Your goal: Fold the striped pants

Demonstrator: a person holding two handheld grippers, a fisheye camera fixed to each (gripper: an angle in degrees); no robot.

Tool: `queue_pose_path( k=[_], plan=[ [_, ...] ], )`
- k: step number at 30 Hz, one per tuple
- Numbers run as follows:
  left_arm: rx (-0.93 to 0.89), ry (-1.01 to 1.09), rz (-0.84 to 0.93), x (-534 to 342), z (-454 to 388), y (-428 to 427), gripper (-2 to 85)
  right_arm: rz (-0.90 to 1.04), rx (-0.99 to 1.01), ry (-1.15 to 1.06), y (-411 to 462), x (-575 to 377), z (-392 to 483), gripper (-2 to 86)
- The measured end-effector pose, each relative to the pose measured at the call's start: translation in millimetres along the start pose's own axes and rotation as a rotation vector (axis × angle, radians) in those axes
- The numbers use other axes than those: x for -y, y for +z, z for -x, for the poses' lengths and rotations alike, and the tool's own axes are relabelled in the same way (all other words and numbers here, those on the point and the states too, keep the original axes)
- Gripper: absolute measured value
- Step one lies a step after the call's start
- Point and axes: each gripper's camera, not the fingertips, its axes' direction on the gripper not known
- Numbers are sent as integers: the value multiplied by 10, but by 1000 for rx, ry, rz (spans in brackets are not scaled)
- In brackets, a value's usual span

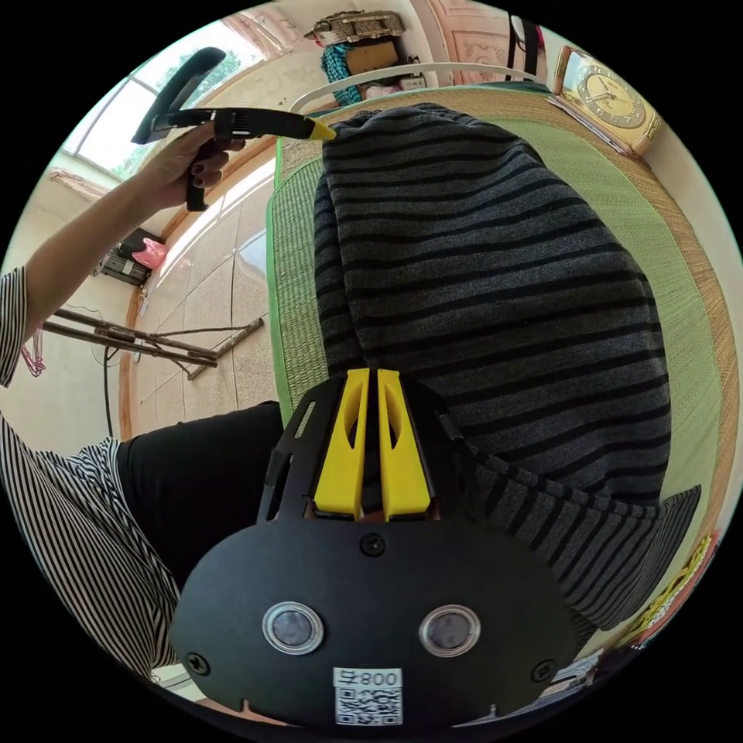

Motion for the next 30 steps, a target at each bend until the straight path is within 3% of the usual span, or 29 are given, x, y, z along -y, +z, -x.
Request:
queue_pose_path(
  k=[6, 15, 21, 26, 30],
  plan=[
    [-24, -138, 64, -87, 464, 354, 3, -118, 73, 44, -480, -129, -82, 7],
    [-32, -57, -34, -252, 599, 455, 1, -39, 47, 7, -234, -214, 83, 15],
    [-48, -43, 57, -450, 673, 1001, 1, -6, 7, 5, -104, -145, 129, 22],
    [-129, -116, 15, -575, 967, 1194, 4, -46, 0, 36, -117, -150, 152, 27],
    [-162, -56, -49, -675, 881, 1246, 12, -106, 93, 136, -233, -196, 60, 30]
  ],
)
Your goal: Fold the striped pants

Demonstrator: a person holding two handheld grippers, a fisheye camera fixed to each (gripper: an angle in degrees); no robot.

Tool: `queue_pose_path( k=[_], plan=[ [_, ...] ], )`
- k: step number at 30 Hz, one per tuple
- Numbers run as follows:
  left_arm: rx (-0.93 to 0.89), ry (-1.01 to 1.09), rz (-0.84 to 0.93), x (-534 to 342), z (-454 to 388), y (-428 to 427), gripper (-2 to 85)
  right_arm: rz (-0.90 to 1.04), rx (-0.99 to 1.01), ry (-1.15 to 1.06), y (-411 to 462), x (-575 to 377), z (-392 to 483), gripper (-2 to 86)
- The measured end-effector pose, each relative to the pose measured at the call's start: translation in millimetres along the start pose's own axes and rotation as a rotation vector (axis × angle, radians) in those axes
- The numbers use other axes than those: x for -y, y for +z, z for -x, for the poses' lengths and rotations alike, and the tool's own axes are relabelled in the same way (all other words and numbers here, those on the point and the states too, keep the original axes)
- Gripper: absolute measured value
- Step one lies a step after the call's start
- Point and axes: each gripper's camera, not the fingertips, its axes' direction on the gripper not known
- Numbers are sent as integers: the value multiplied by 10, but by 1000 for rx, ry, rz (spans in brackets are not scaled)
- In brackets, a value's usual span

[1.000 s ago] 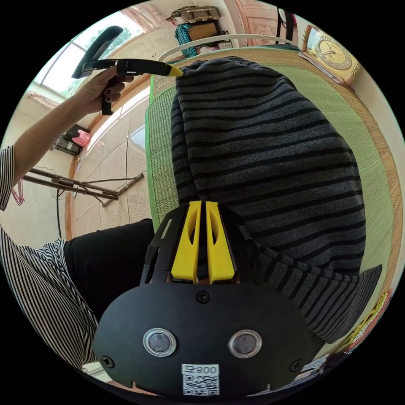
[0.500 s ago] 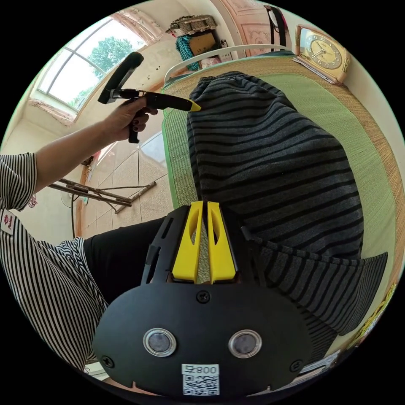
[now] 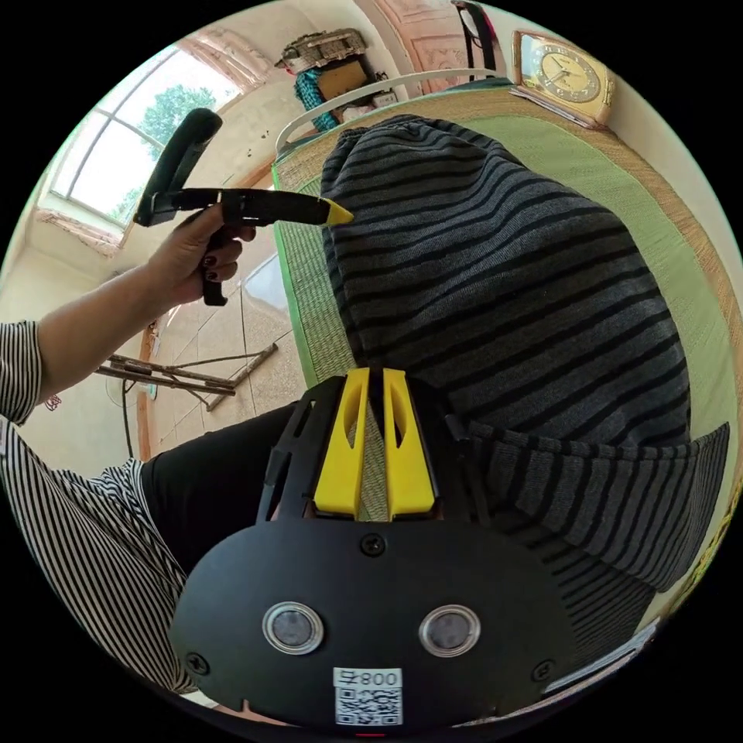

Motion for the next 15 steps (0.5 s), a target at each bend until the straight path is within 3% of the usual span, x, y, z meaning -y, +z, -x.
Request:
queue_pose_path(
  k=[3, 7, 15],
  plan=[
    [-85, 90, -57, -95, -202, 137, 32, -80, 92, 92, -242, -103, -118, 27],
    [-190, 264, 56, -125, -546, 689, 71, -194, 131, 248, -657, -385, -422, 33],
    [-181, 426, 201, -54, -874, 1819, 94, -222, -199, 580, -1544, -409, -1618, 65]
  ],
)
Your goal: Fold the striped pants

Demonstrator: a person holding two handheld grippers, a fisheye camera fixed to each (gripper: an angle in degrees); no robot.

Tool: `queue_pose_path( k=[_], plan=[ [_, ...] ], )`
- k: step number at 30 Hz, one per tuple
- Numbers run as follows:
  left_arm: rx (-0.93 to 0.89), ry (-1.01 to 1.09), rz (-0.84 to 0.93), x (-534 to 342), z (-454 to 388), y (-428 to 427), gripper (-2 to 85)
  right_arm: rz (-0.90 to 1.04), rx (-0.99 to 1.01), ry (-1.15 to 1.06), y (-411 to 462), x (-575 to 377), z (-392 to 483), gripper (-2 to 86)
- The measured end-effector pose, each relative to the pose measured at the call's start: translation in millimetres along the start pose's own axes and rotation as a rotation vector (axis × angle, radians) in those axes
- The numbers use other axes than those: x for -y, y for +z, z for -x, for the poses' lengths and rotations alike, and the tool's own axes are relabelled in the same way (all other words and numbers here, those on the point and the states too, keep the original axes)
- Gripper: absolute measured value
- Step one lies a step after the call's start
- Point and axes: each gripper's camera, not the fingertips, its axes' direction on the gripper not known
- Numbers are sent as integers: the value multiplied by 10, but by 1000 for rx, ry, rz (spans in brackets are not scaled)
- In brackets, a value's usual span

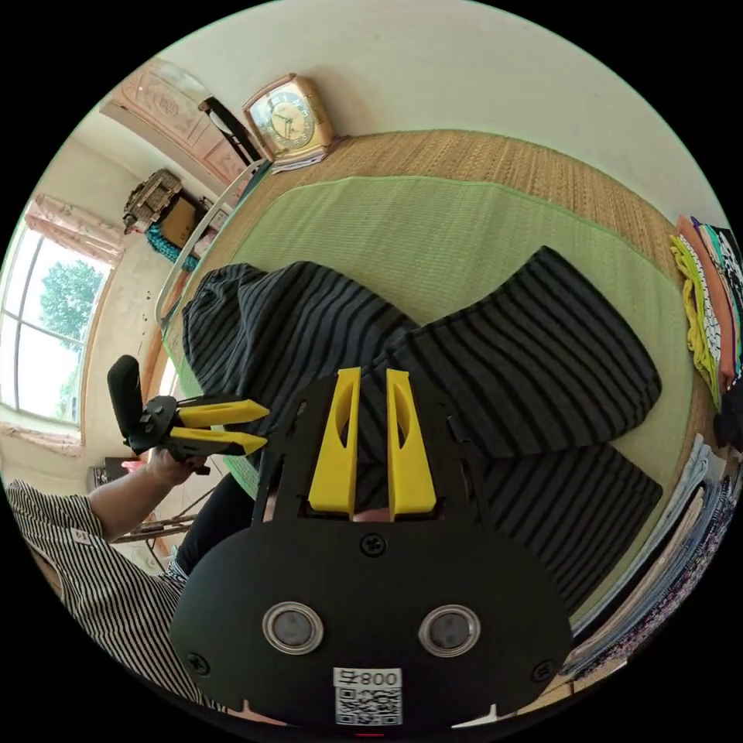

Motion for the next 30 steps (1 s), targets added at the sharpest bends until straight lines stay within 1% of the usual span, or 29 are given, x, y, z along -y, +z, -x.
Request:
queue_pose_path(
  k=[2, 6, 8, 12, 14, 17, 22, 25, 30],
  plan=[
    [-4, 18, 45, 73, 49, 302, 94, 30, -44, 27, 42, 259, -99, 70],
    [37, 50, 124, 102, 94, 746, 88, 187, -63, 86, 349, 759, -257, 82],
    [40, 67, 167, 72, 114, 1028, 81, 236, -52, 99, 477, 883, -284, 79],
    [74, 72, 186, -11, 140, 1391, 71, 330, -104, 118, 774, 999, -294, 65],
    [83, 86, 189, -68, 148, 1602, 58, 315, -114, 139, 790, 1011, -299, 60],
    [89, 97, 190, -145, 161, 1860, 42, 323, -129, 113, 829, 1024, -298, 49],
    [98, 97, 181, -265, 178, 2199, 31, 314, -77, 121, 846, 986, -417, 20],
    [105, 129, 155, -347, 125, 2342, 28, 246, -40, 125, 703, 876, -485, 9],
    [143, 244, 118, -523, -87, 2552, 27, 56, 75, 117, 126, 430, -673, 3]
  ],
)
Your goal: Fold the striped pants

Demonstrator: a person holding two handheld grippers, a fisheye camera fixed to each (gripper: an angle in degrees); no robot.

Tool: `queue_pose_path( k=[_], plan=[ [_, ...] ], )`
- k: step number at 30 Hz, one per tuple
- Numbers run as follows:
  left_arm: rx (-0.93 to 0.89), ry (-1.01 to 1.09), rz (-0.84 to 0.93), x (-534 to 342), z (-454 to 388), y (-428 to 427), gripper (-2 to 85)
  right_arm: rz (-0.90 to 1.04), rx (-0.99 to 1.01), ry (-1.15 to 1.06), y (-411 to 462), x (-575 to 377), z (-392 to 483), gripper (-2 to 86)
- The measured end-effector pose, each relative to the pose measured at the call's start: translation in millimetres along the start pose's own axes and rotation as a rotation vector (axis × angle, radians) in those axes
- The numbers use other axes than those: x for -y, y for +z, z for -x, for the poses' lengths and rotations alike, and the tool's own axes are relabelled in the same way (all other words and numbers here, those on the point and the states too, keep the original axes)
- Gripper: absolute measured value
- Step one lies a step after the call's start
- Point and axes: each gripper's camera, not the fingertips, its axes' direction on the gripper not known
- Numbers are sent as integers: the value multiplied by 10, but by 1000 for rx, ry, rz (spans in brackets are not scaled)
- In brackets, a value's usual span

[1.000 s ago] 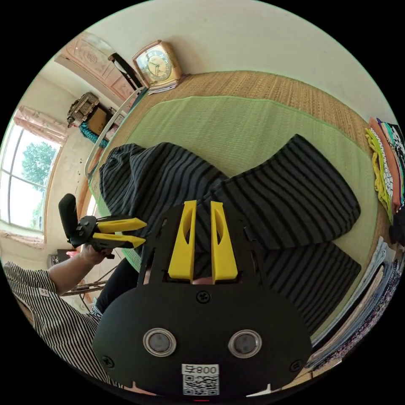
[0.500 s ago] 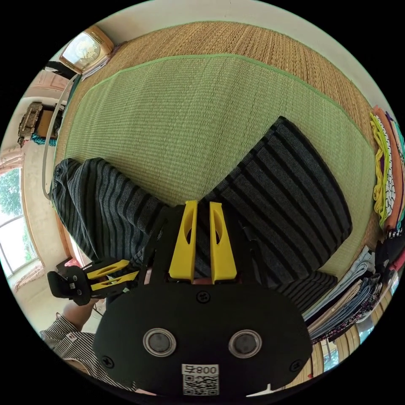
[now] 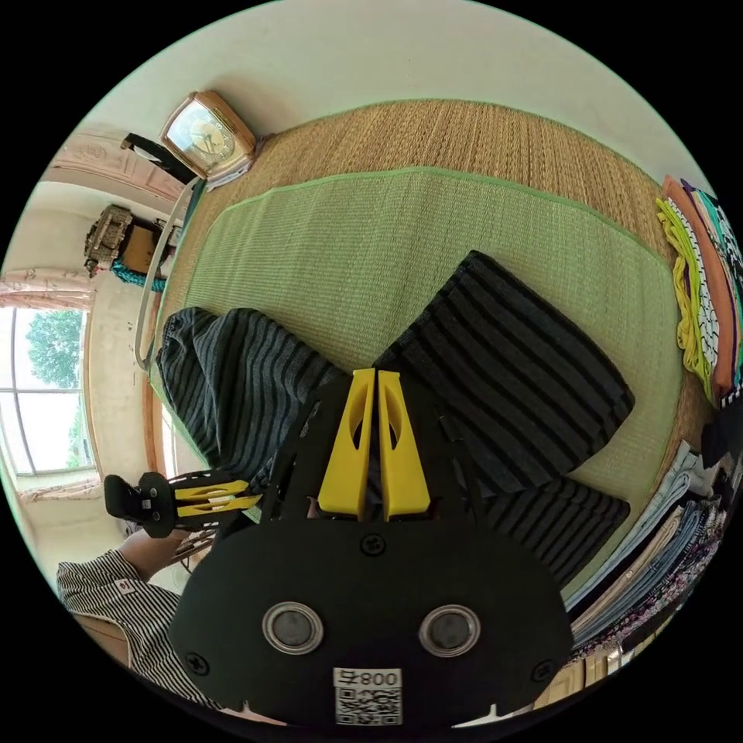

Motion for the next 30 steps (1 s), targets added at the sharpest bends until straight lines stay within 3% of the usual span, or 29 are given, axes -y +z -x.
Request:
queue_pose_path(
  k=[8, 15, 30],
  plan=[
    [239, 269, 77, -183, -593, 562, 25, -238, 79, 11, -584, -1430, -384, 1],
    [341, 401, 219, -287, -820, 1330, 24, -283, 165, 193, -104, -2498, -944, 1],
    [469, 512, 402, -411, -741, 2506, 26, -280, 253, 289, 766, -3050, -1376, 1]
  ],
)
